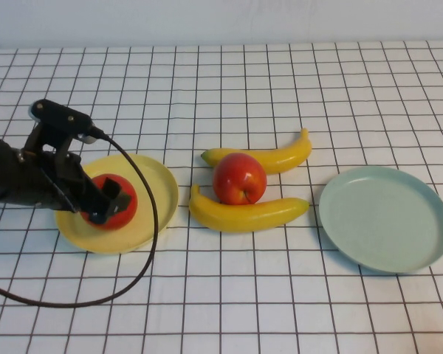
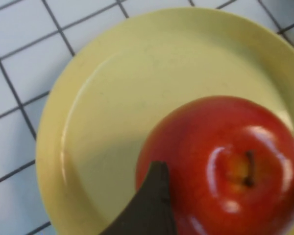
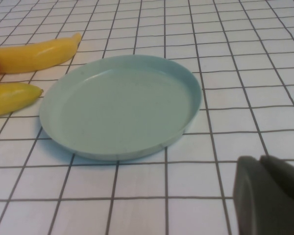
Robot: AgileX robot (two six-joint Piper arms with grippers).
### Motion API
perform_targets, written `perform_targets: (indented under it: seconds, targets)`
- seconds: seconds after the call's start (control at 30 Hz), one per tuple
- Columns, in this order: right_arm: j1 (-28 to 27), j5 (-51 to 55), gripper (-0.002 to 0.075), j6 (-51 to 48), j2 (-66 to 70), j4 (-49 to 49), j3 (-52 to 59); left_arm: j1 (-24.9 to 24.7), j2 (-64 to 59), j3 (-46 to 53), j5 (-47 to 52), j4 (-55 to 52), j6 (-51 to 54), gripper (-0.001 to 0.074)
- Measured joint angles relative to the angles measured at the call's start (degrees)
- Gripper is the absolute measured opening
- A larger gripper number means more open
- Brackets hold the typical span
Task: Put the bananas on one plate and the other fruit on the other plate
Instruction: Put one type of fruit in the left plate
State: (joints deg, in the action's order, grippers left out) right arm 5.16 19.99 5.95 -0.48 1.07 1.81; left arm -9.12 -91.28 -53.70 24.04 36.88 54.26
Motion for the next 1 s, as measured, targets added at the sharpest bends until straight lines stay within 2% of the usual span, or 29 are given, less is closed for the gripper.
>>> perform_targets:
  seconds: [0.43,0.67,0.8,1.0]
  targets:
    - [0.0,0.0,-0.0017,0.0,0.0,0.0,0.0,1.1,3.51,-5.76,9.67,-0.24,-2.25,0.0668]
    - [0.0,0.0,-0.0017,0.0,0.0,0.0,0.0,0.96,5.22,-10.21,12.77,7.03,-1.61,0.0668]
    - [0.0,0.0,-0.0017,0.0,0.0,0.0,0.0,-1.82,5.22,-10.7,11.87,9.97,-0.62,0.0668]
    - [0.0,0.0,-0.0017,0.0,0.0,0.0,0.0,-8.9,3.46,-10.7,7.88,13.9,7.98,0.0668]
